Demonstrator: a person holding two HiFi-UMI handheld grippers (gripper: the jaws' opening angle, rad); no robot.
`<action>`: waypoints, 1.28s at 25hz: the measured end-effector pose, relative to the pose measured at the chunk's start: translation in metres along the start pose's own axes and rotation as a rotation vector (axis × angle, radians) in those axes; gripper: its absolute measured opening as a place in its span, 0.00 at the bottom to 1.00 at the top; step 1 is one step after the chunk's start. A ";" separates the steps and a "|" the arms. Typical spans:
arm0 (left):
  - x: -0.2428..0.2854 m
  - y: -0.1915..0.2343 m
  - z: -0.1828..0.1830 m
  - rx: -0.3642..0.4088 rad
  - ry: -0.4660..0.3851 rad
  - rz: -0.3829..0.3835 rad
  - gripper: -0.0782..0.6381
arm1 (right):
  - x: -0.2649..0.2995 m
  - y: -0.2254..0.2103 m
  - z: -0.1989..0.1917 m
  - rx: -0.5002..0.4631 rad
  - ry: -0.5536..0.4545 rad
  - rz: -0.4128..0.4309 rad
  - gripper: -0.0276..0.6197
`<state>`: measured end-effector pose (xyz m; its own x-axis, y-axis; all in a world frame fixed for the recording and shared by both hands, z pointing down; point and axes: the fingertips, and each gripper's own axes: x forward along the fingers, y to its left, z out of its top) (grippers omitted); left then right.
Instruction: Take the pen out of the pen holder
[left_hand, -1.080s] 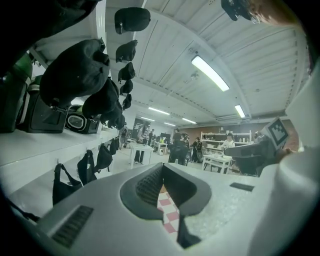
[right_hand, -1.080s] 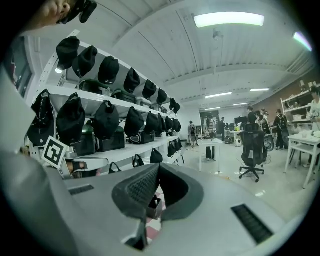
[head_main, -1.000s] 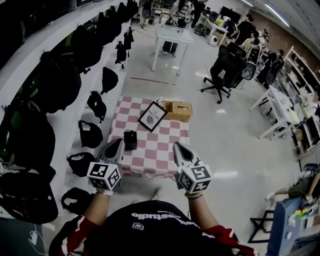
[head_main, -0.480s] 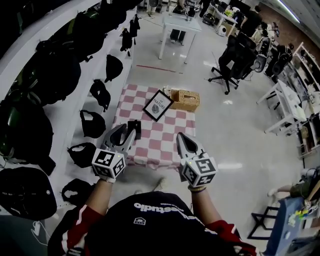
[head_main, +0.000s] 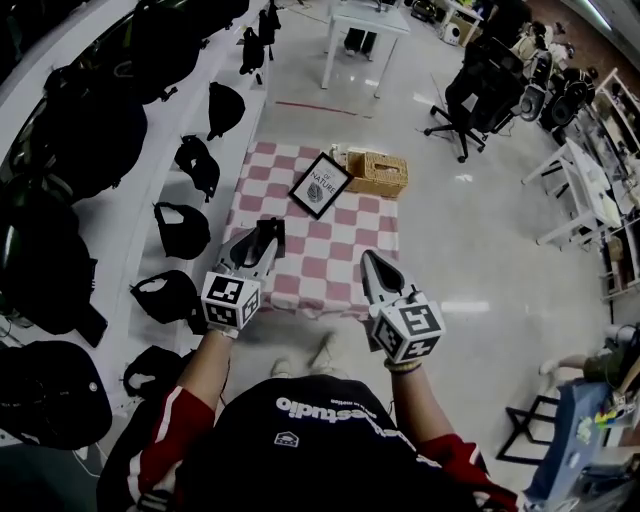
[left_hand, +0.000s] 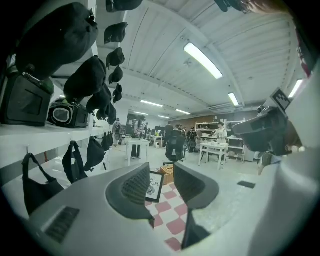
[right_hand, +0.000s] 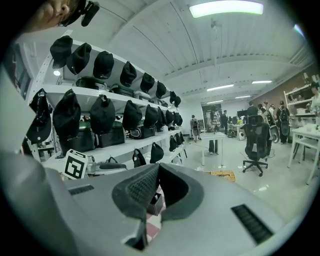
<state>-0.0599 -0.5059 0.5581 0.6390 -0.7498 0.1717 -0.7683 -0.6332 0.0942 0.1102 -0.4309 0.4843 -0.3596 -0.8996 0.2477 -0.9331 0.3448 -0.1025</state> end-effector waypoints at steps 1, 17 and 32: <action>0.005 0.002 -0.005 0.004 0.006 -0.003 0.30 | 0.002 -0.001 -0.003 0.002 0.008 0.001 0.05; 0.064 0.035 -0.083 0.006 0.136 0.037 0.30 | 0.034 -0.022 -0.016 -0.013 0.068 0.049 0.05; 0.114 0.064 -0.158 -0.030 0.295 0.104 0.30 | 0.046 -0.050 -0.029 -0.008 0.123 0.066 0.05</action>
<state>-0.0420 -0.6012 0.7381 0.5214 -0.7195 0.4587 -0.8327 -0.5465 0.0894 0.1397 -0.4819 0.5291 -0.4176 -0.8357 0.3568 -0.9073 0.4044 -0.1148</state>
